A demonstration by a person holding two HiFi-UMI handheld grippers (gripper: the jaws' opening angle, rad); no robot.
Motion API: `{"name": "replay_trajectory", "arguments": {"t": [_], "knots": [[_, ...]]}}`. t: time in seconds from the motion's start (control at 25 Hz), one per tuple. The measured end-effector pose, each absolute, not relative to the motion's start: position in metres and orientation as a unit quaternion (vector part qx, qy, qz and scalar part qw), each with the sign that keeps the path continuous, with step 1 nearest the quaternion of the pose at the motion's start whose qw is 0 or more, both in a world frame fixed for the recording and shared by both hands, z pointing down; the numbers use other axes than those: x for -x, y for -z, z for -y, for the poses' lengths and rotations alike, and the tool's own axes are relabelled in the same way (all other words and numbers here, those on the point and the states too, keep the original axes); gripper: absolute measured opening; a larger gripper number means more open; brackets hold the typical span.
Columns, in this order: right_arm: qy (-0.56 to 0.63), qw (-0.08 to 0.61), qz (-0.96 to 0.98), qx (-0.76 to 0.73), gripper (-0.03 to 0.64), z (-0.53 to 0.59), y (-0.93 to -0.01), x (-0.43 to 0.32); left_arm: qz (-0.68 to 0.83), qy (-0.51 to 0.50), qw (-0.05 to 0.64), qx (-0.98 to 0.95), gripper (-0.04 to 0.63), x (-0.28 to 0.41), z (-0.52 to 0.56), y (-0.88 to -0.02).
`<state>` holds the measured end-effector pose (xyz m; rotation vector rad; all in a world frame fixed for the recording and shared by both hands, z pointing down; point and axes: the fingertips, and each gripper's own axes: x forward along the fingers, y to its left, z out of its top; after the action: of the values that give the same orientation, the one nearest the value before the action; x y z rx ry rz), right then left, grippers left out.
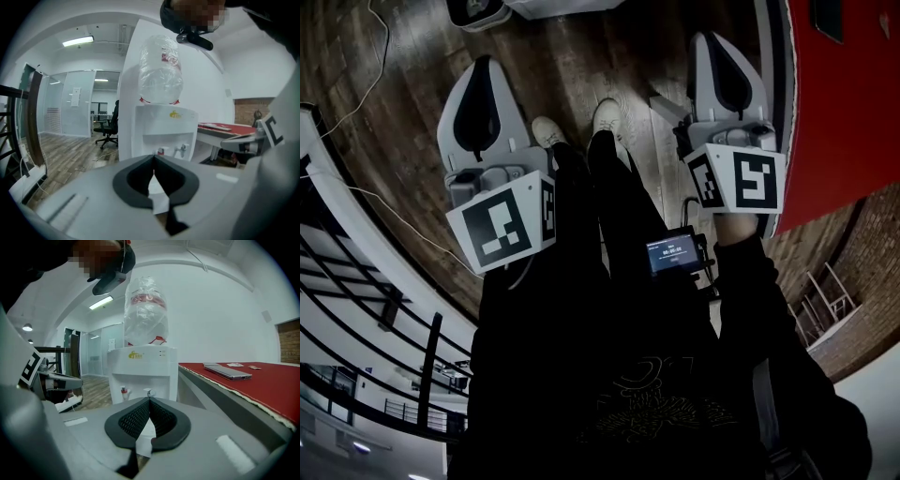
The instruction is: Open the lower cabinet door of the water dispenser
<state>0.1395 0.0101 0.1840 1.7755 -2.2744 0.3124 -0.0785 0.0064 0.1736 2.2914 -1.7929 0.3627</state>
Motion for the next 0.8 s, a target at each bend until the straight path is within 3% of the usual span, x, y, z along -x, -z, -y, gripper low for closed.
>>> {"name": "replay_trajectory", "arguments": {"t": [0.8], "knots": [[-0.115, 0.15, 0.773, -0.606, 0.0, 0.026, -0.226, -0.14, 0.622, -0.137, 0.126, -0.761, 0.006, 0.09, 0.023, -0.21]]}}
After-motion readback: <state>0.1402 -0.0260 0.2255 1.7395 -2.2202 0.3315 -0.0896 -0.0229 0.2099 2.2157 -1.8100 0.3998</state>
